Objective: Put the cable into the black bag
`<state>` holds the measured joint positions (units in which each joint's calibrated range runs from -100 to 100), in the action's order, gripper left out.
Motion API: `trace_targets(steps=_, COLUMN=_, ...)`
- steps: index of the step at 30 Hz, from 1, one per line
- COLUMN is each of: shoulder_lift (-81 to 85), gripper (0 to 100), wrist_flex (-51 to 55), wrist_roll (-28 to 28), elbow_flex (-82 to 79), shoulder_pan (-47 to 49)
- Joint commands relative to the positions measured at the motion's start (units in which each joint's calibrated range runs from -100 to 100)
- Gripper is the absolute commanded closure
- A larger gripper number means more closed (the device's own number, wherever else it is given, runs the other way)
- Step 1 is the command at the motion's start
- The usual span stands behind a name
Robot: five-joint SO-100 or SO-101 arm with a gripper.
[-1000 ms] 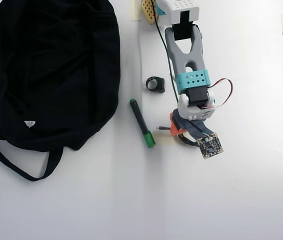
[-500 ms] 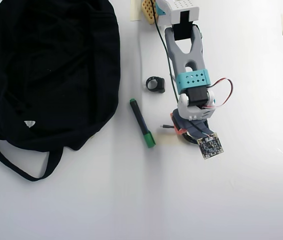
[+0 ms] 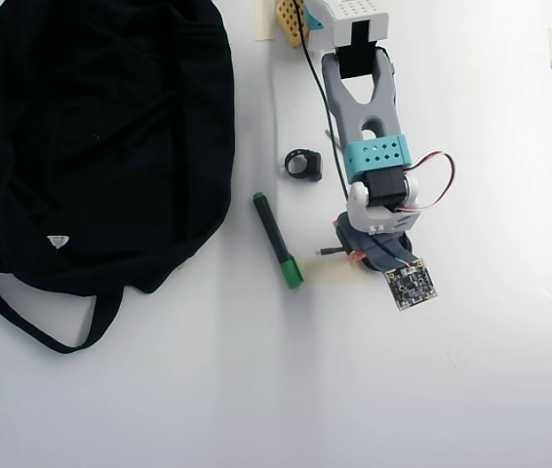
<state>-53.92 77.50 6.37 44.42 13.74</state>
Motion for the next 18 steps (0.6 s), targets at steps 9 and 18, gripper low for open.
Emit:
trace_targets(steps=9, shoulder_lift=2.1, gripper=98, wrist_flex=2.4, wrist_roll=0.3, elbow_flex=6.7, shoulder_pan=-0.1)
trace_targets(steps=18, shoulder_lift=2.1, gripper=98, wrist_flex=7.3, wrist_roll=0.3, elbow_flex=11.6, shoulder_pan=-0.4)
